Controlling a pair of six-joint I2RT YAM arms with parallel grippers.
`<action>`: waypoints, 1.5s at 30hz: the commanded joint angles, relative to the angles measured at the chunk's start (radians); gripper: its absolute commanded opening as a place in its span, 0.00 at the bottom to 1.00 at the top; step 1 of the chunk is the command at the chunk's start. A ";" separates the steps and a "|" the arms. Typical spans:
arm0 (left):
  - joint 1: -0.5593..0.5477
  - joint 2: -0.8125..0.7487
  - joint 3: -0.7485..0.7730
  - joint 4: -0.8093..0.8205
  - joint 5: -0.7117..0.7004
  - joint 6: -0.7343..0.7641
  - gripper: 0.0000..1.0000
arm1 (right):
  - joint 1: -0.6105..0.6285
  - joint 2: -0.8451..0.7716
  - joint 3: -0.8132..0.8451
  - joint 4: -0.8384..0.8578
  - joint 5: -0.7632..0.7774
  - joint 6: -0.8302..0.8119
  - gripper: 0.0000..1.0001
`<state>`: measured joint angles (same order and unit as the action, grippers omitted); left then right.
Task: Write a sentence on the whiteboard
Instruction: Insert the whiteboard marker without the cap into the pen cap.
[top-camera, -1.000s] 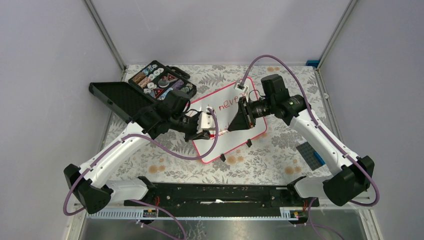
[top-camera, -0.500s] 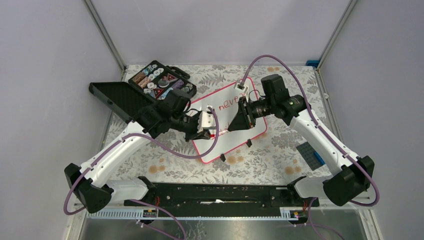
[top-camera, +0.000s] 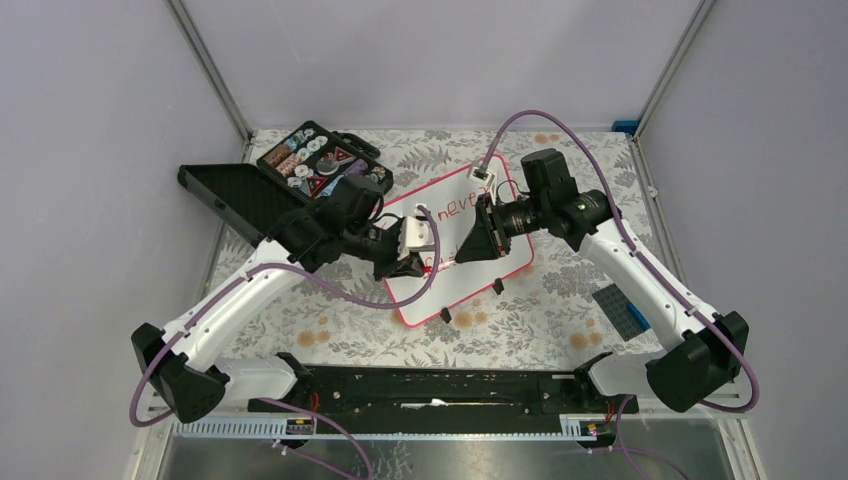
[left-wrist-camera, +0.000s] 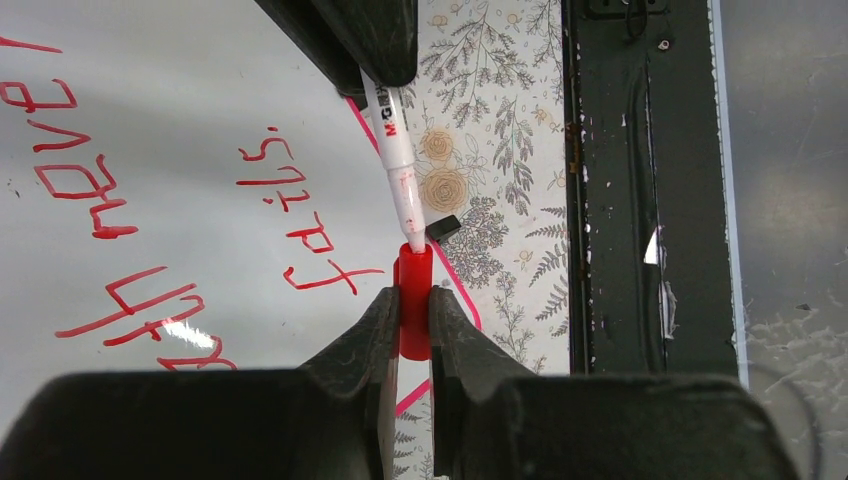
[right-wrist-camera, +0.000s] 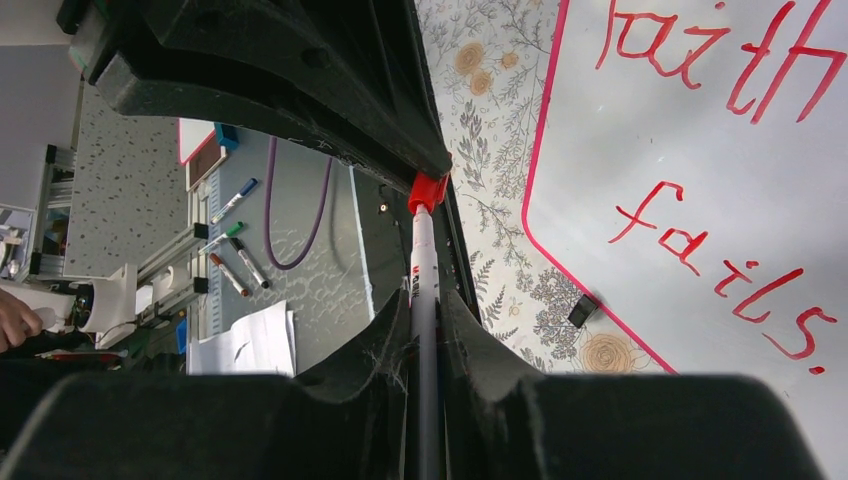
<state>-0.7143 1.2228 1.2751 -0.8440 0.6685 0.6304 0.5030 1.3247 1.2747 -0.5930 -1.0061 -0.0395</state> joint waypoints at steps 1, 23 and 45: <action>-0.004 0.017 0.068 0.060 0.039 -0.041 0.00 | 0.015 -0.007 0.028 0.024 0.031 0.004 0.00; -0.006 0.203 0.295 0.152 0.077 -0.360 0.00 | 0.025 0.035 -0.051 0.153 0.067 0.047 0.00; 0.185 0.323 0.665 0.077 0.133 -0.386 0.69 | -0.229 0.106 -0.224 0.975 -0.155 0.757 0.00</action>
<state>-0.6109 1.5913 1.8931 -0.8268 0.7185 0.2790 0.3370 1.4403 1.0737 0.0471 -1.0626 0.4438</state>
